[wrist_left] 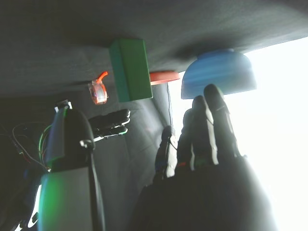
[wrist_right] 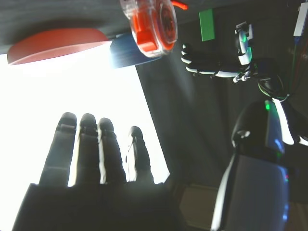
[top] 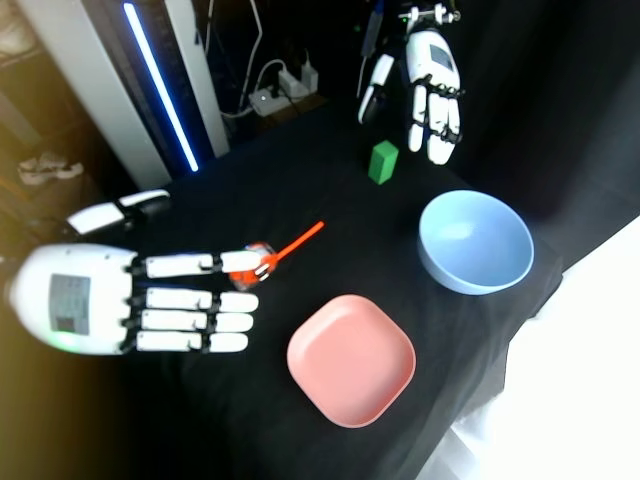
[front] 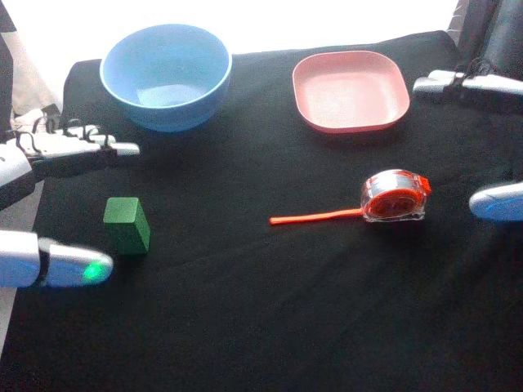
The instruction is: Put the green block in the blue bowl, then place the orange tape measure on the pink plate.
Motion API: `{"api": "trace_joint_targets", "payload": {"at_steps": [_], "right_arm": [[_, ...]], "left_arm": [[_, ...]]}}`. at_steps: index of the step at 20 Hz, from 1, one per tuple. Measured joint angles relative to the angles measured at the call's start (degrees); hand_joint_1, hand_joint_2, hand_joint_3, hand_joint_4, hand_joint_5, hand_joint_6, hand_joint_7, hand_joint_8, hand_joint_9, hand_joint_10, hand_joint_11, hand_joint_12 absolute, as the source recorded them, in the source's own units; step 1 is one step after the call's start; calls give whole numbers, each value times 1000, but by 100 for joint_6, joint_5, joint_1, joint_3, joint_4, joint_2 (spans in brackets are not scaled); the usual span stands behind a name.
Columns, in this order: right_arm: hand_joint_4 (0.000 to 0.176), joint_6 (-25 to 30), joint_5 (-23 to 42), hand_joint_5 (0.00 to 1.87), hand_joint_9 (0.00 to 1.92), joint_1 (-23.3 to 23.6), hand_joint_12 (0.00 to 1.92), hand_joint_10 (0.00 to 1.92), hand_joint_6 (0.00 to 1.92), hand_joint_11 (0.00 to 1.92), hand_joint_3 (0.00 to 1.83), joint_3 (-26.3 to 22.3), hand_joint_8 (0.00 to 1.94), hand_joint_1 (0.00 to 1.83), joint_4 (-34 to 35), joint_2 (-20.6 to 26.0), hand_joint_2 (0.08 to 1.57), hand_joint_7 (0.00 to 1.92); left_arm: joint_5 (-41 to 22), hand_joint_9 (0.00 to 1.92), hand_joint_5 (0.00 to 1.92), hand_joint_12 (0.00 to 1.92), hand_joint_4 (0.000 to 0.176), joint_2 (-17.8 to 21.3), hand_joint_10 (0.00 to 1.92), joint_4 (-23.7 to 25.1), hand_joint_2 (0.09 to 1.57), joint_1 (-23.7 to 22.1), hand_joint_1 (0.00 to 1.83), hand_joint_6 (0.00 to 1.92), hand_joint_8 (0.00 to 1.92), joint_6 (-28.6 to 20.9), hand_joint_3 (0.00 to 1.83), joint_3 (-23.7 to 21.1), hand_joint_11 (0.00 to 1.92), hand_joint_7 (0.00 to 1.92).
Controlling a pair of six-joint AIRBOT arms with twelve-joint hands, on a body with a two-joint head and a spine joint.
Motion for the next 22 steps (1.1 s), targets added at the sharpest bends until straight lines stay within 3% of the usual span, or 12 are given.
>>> {"api": "trace_joint_targets", "payload": {"at_steps": [3, 5, 7, 9, 10, 12, 13, 15, 18, 20, 21, 22], "right_arm": [[100, 4, -2, 190, 48, 0, 423, 1, 2, 0, 1, 9, 1, 706, -13, 2, 1022, 38], [101, 2, -9, 193, 53, 0, 416, 3, 2, 0, 0, 9, 3, 707, -15, 0, 1020, 43], [103, 4, -7, 191, 51, 0, 412, 2, 1, 0, 1, 9, 0, 710, -15, -11, 1023, 38], [85, 4, -15, 206, 76, 0, 463, 8, 6, 0, 0, 37, 6, 712, -28, -37, 1027, 56], [93, 2, -22, 207, 71, 0, 432, 3, 3, 0, 0, 37, 2, 706, -20, -39, 1026, 55], [111, 4, -28, 200, 70, 0, 454, 2, 2, 0, 0, 37, 1, 703, -20, -42, 1021, 55], [106, 2, -28, 204, 67, 0, 455, 0, 3, 0, 1, 37, 3, 720, -20, -42, 1025, 61], [93, 2, -28, 233, 80, 0, 452, 5, 12, 0, 0, 37, 10, 761, -20, -42, 1018, 85], [91, 2, -28, 251, 116, 0, 568, 7, 3, 0, 0, 37, 3, 716, -22, -59, 1021, 112], [92, 2, -31, 273, 131, 0, 584, 7, 7, 0, 0, 37, 6, 739, -33, -59, 1017, 130], [91, 2, -28, 278, 123, 0, 533, 2, 5, 0, 0, 37, 4, 746, -24, -59, 1017, 136], [89, 2, -31, 278, 122, 0, 523, 1, 3, 0, 0, 37, 4, 744, -22, -59, 1018, 140]], "left_arm": [[66, 47, 250, 6, 139, -11, 16, 22, 939, -68, 732, 9, 16, -2, 0, 85, 14, 159], [234, 113, 261, 26, 95, -138, 18, 160, 945, -348, 852, 2, 8, -2, 2, 240, 44, 200], [391, 145, 276, 45, 80, -308, 23, 328, 948, -542, 832, 6, 15, -31, 3, 367, 75, 233], [664, 297, 325, 622, 88, -450, 17, 605, 956, -708, 905, 3, 9, -136, 0, 459, 4, 389], [754, 377, 361, 821, 80, -476, 30, 675, 952, -750, 964, 7, 15, -157, 0, 463, 0, 461], [903, 581, 483, 1289, 37, -476, 110, 772, 985, -820, 956, 17, 42, -168, 3, 498, 0, 685], [955, 569, 596, 1528, 20, -474, 443, 743, 977, -820, 1002, 11, 18, -170, 3, 511, 0, 844], [1047, 469, 678, 1550, 19, -474, 753, 723, 978, -820, 1060, 5, 5, -168, 1, 531, 0, 925], [1056, 663, 714, 1374, 0, -481, 286, 713, 997, -820, 1102, 0, 1, -168, 0, 540, 0, 1031], [1047, 743, 725, 1411, 0, -509, 216, 678, 1000, -820, 1139, 4, 8, -168, 0, 577, 0, 1082], [1043, 760, 786, 1456, 0, -509, 252, 675, 1009, -822, 1328, 6, 509, -168, 0, 577, 0, 1172], [1036, 773, 827, 1444, 0, -514, 265, 673, 1027, -822, 1361, 6, 713, -168, 5, 577, 0, 1134]]}}
